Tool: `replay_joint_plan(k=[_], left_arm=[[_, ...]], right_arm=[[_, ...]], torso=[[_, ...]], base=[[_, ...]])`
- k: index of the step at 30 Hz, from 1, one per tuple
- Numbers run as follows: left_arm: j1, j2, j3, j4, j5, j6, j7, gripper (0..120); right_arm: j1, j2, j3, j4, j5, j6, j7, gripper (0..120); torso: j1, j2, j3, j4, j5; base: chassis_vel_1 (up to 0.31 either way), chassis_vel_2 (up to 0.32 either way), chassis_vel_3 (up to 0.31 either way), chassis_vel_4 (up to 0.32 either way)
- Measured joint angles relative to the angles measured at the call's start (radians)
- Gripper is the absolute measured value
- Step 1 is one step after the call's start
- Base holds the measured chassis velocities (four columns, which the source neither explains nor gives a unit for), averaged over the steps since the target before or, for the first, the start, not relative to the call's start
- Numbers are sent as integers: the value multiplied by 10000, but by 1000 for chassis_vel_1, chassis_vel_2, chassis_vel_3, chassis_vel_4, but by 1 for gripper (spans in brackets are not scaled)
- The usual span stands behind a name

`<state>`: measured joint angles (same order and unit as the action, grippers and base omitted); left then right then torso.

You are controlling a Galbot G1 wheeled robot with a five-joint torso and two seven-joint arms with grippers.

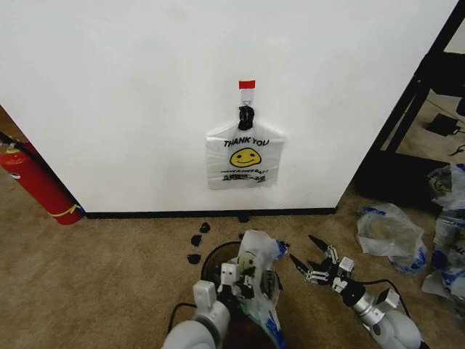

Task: Pick up the garbage bag from the wall and place it over the trash bin.

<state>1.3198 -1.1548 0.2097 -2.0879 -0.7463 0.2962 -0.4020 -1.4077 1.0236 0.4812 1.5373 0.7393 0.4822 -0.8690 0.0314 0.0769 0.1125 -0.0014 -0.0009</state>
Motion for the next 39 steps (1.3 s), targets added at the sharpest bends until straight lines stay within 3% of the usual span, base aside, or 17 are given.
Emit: replay_joint_plan(k=[9, 14, 22, 35, 39], left_arm=[[-201, -35, 142, 445, 66, -412, 130, 0], [-222, 12, -332, 820, 37, -675, 140, 0], [227, 103, -900, 643, -97, -763, 179, 0], [556, 142, -1075, 578, -92, -976, 269, 0], [571, 216, -1106, 553, -93, -996, 282, 0]], right_arm=[[-101, 17, 105, -188, -386, 410, -69, 100], [-47, 99, 110, -439, -639, 569, -297, 100], [164, 232, 48, -673, -982, 612, -601, 100], [238, 354, -32, -807, -1440, 595, -329, 100], [170, 312, -251, -650, -1361, 188, -57, 100]], torso=[[0, 0, 0, -1, 1], [0, 0, 0, -1, 1], [0, 0, 0, 0, 0], [0, 0, 0, 0, 0], [0, 0, 0, 0, 1]], base=[[0, 0, 0, 0], [0, 0, 0, 0], [0, 0, 0, 0], [0, 0, 0, 0], [0, 0, 0, 0]])
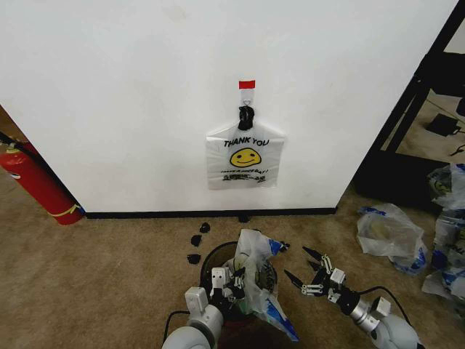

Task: Pick up the garbage bag from the wall and place it over the trash bin.

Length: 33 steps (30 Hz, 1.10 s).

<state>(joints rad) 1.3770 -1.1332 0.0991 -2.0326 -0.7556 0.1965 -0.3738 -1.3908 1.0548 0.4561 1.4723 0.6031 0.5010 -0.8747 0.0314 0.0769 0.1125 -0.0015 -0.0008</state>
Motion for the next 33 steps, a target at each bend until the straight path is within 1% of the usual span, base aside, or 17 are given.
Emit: replay_joint_plan(k=[1, 3, 6, 7, 8, 11, 15, 17, 20, 21, 22, 23, 24, 28, 30, 31, 33], left_arm=[[0, 20, -4, -15, -1, -1, 0, 0], [0, 77, -18, -65, -6, -1, 5, 0], [-7, 110, -59, -78, -20, -2, 10, 0], [-9, 112, -67, -79, -24, -6, 13, 0], [-9, 112, -67, -79, -24, -6, 13, 0], [-17, 85, -28, -58, -23, -32, 21, 0], [-47, 35, 99, -8, -1, -51, 28, 0], [-46, 35, 102, -7, 0, -52, 28, 0], [-36, 44, 112, -11, 12, -61, 30, 0], [-36, 44, 112, -11, 12, -61, 30, 0], [-28, 63, 113, -30, 16, -68, 31, 0], [-28, 63, 113, -30, 16, -68, 31, 0], [-27, 68, 114, -34, 17, -70, 31, 0], [-29, 58, 112, -41, 18, -76, 27, 0], [-30, 58, 111, -42, 17, -78, 25, 0], [-34, 59, 109, -43, 17, -78, 23, 0], [-42, 60, 109, -45, 17, -78, 17, 0]], right_arm=[[-25, -27, -79, 79, 91, -158, 100, 100], [-109, -190, -500, 430, 519, -860, 487, 100], [-142, -514, -942, 947, 1002, -1950, 646, 100], [-137, -706, -1098, 1201, 1195, -2477, 687, 100], [-137, -706, -1098, 1201, 1195, -2477, 687, 100], [4, -1076, -1359, 1598, 1370, -3489, 911, 100], [360, -1371, -1636, 1830, 1300, -4748, 1433, 100], [387, -1393, -1665, 1858, 1295, -4858, 1508, 100], [569, -1588, -1877, 2152, 1269, -5761, 2188, 100], [569, -1588, -1877, 2152, 1269, -5761, 2188, 100], [779, -1788, -2040, 2386, 1222, -6555, 2551, 100], [779, -1788, -2040, 2386, 1222, -6555, 2551, 100], [918, -1892, -2147, 2444, 1182, -6829, 2601, 100], [1269, -2114, -2401, 2462, 891, -7326, 2615, 100], [1322, -2156, -2436, 2453, 854, -7392, 2615, 98], [1391, -2218, -2493, 2430, 807, -7473, 2622, 96], [1573, -2333, -2632, 2326, 744, -7589, 2708, 88]], torso=[[0, 0, 0, -1, 0], [0, 0, 0, 0, -1], [0, 0, 0, 0, 0], [0, 0, 0, 1, -1], [0, 0, 0, 1, -1], [0, 0, 0, 0, -1], [0, 0, 0, -1, 0], [0, 0, 0, 0, 0], [0, 0, 0, 1, 1], [0, 0, 0, 1, 1], [0, 0, 0, 1, 0], [0, 0, 0, 1, 0], [0, 0, 0, 0, 0], [0, 0, 0, 0, 1], [0, 0, 0, 0, 1], [0, 0, 0, 1, 0], [0, 0, 0, -1, 0]], base=[[0, 0, 0, 0], [0, 0, 0, 0], [0, 0, 0, 0], [0, 0, 0, 0], [0, 0, 0, 0], [0, 0, 0, 0], [0, 0, 0, 0], [0, 0, 0, 0], [0, 0, 0, 0], [0, 0, 0, 0], [0, 0, 0, 0], [0, 0, 0, 0], [0, 0, 0, 0], [0, 0, 0, 0], [0, 0, 0, 0], [0, 0, 0, 0], [0, 0, 0, 0]])
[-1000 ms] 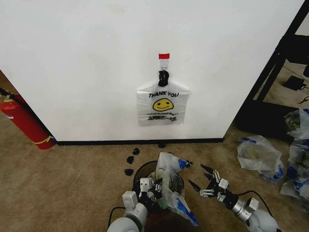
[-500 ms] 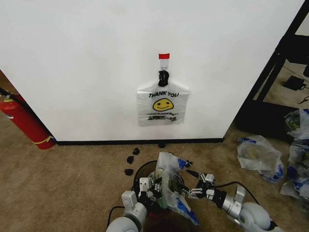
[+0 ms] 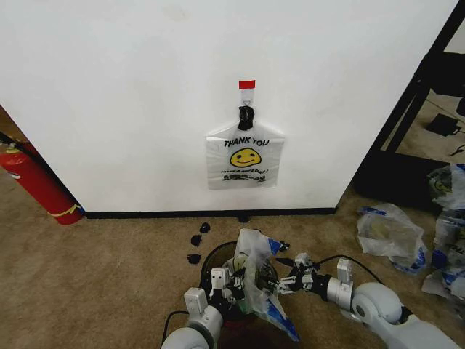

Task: Pick up the garbage bag from the wall and place it over the trash bin.

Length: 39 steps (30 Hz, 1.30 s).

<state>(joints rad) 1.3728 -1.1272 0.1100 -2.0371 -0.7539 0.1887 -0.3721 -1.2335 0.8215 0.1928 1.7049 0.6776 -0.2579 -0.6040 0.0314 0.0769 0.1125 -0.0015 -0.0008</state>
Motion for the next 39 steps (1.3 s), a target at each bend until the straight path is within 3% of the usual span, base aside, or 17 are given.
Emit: replay_joint_plan(k=[14, 22, 23, 27, 31, 34, 39], left_arm=[[-64, -35, 72, 5, -5, -1, -13, 0], [-64, -45, 105, -21, 0, -37, -5, 0], [-52, -37, 118, -62, 10, -38, -3, 0], [-6, -35, 157, -197, 42, -42, 14, 0], [54, -49, 225, -299, 196, -86, 67, 0], [119, -54, 260, -386, 275, -111, 103, 0], [151, -51, 265, -452, 345, -128, 141, 0]], right_arm=[[709, 55, -852, -209, 321, -702, 1018, 38], [409, 1, -945, 96, 599, -1099, 1468, 9], [245, -11, -939, 250, 683, -1137, 1621, 4], [-271, -97, -870, 791, 969, -1180, 2233, 0], [-1051, -82, -880, 1971, 1274, -919, 4207, 0], [-1302, 175, -1179, 2683, 1495, -156, 6574, 0], [-1365, 661, -1380, 3076, 1591, 770, 8518, 0]], torso=[[0, 0, -1, 0, -2], [0, 0, 0, 6, 3], [1, 0, 1, -2, 10], [0, 0, 0, 1, -2], [0, 0, 0, 0, -3], [0, 0, 0, 0, -3], [0, 0, 0, 3, 0]], base=[[0, 0, 0, 0], [0, 0, 0, 0], [0, 0, 0, 0], [0, 0, 0, 0], [0, 0, 0, 0], [0, 0, 0, 0], [0, 0, 0, 0]])
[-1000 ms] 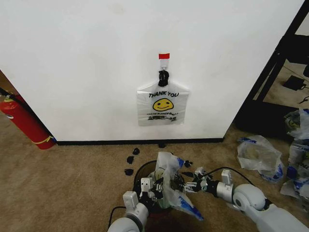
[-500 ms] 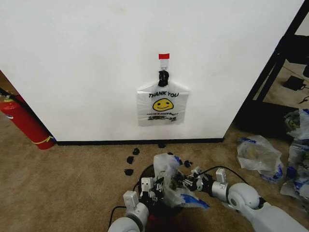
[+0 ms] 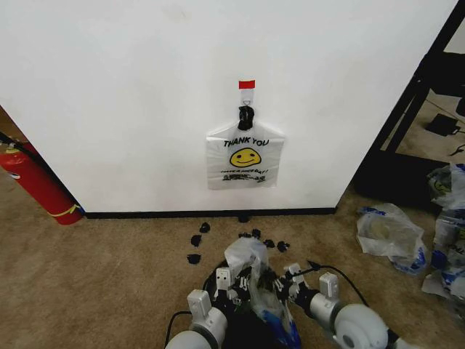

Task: Pick up the garbage bag from the wall and place it over the trash bin.

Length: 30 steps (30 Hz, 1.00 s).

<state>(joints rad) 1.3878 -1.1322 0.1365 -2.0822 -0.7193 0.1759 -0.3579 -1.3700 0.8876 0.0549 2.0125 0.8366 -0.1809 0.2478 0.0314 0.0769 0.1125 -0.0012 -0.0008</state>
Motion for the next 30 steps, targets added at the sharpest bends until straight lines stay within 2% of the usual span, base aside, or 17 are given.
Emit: replay_joint_plan(k=[4, 9, 15, 21, 26, 28, 30], left_arm=[[-1, 0, -14, -12, 22, -15, 13, 0], [-51, 6, -219, -100, 20, -48, 51, 0], [-181, 86, -666, -201, 12, -154, 189, 0], [-94, 118, -466, -295, 476, 56, 639, 0], [-194, 138, -94, 114, 1725, -128, 1594, 20], [-216, 153, -54, 189, 1870, -170, 1708, 22], [-274, 190, 14, 298, 2039, -223, 1879, 34]], right_arm=[[-50, 289, 42, 65, -4, 355, 615, 0], [-466, 798, 634, 68, -69, 736, 1180, 0], [-1225, 693, 1329, 136, -799, 848, 681, 0], [-1171, 733, 1364, 153, -1030, 992, 391, 0], [-986, 898, 1304, -59, -1190, 1349, -33, 0], [-959, 923, 1302, -93, -1207, 1390, -76, 0], [-899, 979, 1298, -163, -1222, 1443, -142, 0]], torso=[[0, 0, 0, -1, 0], [0, 0, 0, -3, -2], [0, 0, 0, -3, -1], [0, 0, 0, -2, 0], [0, 0, 0, -2, -1], [0, 0, 0, -3, -1], [0, 0, 0, -2, 0]], base=[[0, 0, 0, 0], [0, 0, 0, 0], [0, 0, 0, 0], [0, 0, 0, 0], [0, 0, 0, 0], [0, 0, 0, 0], [0, 0, 0, 0]])
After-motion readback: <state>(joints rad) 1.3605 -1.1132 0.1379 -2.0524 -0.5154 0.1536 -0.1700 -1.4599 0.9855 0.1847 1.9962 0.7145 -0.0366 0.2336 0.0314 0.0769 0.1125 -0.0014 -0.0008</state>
